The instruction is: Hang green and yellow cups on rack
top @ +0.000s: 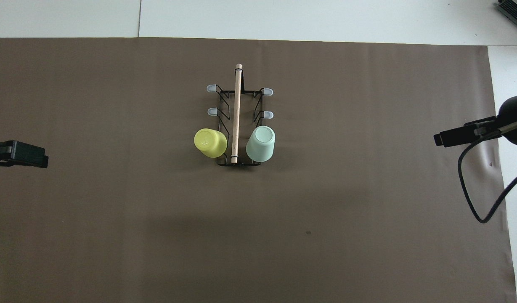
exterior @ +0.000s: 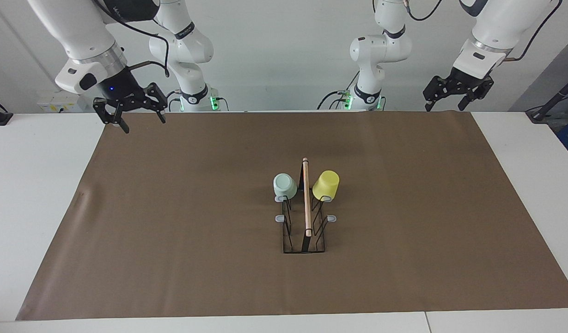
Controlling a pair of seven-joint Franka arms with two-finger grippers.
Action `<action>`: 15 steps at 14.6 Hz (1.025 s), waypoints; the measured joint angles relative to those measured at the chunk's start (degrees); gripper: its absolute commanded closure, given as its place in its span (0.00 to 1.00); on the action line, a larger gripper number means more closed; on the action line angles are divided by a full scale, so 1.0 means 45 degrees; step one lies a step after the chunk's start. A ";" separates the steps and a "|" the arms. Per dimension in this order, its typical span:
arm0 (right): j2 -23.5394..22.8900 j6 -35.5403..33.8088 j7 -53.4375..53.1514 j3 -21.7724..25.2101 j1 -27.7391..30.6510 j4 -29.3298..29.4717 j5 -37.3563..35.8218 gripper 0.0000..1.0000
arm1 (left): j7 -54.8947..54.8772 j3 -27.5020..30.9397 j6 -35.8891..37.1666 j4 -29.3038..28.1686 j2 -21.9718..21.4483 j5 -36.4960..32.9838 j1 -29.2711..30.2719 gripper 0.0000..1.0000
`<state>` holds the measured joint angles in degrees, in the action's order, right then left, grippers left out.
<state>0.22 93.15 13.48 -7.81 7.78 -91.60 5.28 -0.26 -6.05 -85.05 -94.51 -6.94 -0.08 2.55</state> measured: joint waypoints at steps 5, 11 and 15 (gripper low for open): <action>-0.0479 -0.0067 -0.1385 0.1224 -0.1684 0.0373 -0.0536 0.00 | -0.0178 -0.0096 0.0124 0.0000 0.0004 -0.0001 0.0207 0.00; -0.0471 -0.0447 -0.1181 0.1387 -0.1291 0.0399 -0.0531 0.00 | -0.0191 -0.0062 0.0301 -0.0084 0.0003 0.0000 0.0207 0.00; -0.0470 -0.0402 -0.0383 0.1389 -0.1266 0.0572 -0.0550 0.00 | -0.0191 0.0042 0.0248 0.0494 0.0266 0.0122 0.0217 0.00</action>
<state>-1.89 91.34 11.76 -1.56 2.08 -89.02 2.81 -1.12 -5.86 -83.93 -92.28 -5.74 0.47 3.52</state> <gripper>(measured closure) 0.000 0.000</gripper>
